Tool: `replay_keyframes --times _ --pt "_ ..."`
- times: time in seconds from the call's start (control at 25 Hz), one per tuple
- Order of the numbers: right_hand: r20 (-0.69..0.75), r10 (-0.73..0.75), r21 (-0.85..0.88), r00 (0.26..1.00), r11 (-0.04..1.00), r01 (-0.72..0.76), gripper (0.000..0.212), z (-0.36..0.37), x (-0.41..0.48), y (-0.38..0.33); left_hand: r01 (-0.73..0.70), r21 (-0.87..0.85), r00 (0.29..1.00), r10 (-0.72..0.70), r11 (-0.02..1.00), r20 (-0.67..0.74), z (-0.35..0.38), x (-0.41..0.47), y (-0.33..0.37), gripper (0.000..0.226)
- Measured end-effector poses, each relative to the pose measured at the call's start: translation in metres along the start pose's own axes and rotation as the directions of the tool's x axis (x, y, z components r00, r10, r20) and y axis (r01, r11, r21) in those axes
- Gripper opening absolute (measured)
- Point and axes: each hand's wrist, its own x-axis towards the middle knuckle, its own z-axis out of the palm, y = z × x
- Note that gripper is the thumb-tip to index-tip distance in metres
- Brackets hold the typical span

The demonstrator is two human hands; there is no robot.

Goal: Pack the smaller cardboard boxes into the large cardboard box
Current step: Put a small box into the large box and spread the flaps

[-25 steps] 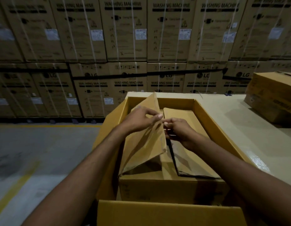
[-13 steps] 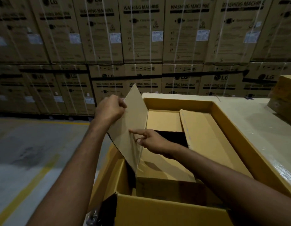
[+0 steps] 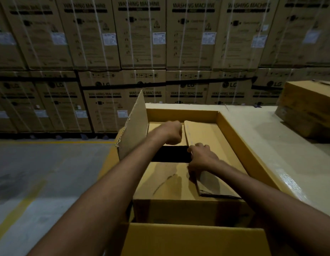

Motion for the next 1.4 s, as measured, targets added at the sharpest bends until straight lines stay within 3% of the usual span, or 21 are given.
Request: replay_keyframes --times 0.08,0.2,0.28,0.36,0.48,0.6,0.68,0.8,0.96,1.08,1.2,1.4 --pt "-0.062 0.028 0.071 0.998 0.997 -0.023 0.057 -0.010 -0.005 0.011 0.077 -0.246 0.994 -0.056 0.966 0.089 0.022 0.016 0.015 0.012" --pt "-0.173 0.071 0.186 0.982 0.982 -0.038 0.048 -0.039 -0.017 0.029 0.121 -0.538 0.992 -0.078 0.834 0.102 0.050 0.039 0.034 0.015" --pt "-0.247 0.098 0.288 0.964 0.957 -0.024 0.036 -0.067 -0.027 0.046 0.034 -0.682 0.995 0.041 0.730 0.093 0.058 0.053 0.047 0.031" --pt "-0.321 0.140 0.310 0.937 0.950 -0.036 0.030 -0.097 -0.040 0.067 -0.076 -0.718 0.976 0.199 0.692 0.088 0.059 0.062 0.062 0.050" --pt "-0.456 0.169 0.009 0.874 0.983 -0.186 0.027 -0.124 -0.052 0.101 -0.171 -0.701 0.929 0.350 0.692 0.118 0.061 0.072 0.082 0.073" --pt "-0.476 0.190 -0.205 0.859 0.925 -0.319 0.036 -0.121 -0.057 0.125 -0.196 -0.663 0.926 0.358 0.723 0.118 0.068 0.084 0.089 0.073" --pt "-0.488 0.172 -0.301 0.856 0.887 -0.350 0.044 -0.114 -0.054 0.126 -0.194 -0.666 0.931 0.349 0.720 0.107 0.070 0.087 0.087 0.072" --pt "-0.538 0.027 -0.415 0.843 0.862 -0.292 0.037 -0.104 -0.042 0.112 -0.186 -0.668 0.939 0.330 0.721 0.095 0.072 0.085 0.079 0.067" --pt "-0.409 -0.058 -0.421 0.911 0.898 -0.131 0.029 -0.079 -0.011 0.105 -0.165 -0.545 0.960 0.262 0.822 0.104 0.064 0.080 0.057 0.047" --pt "-0.193 -0.056 -0.211 0.980 0.977 0.015 0.023 -0.047 0.010 0.105 -0.107 -0.230 0.949 0.168 0.967 0.265 0.063 0.079 0.016 0.037" --pt "0.022 -0.051 0.038 0.998 0.998 0.050 0.030 -0.019 0.027 0.105 -0.048 -0.007 0.949 0.048 0.999 0.312 0.066 0.065 -0.023 0.042" --pt "0.159 -0.084 0.184 0.984 0.981 0.054 0.039 -0.002 0.054 0.094 0.042 0.000 0.973 -0.041 0.999 0.227 0.068 0.053 -0.065 0.058"
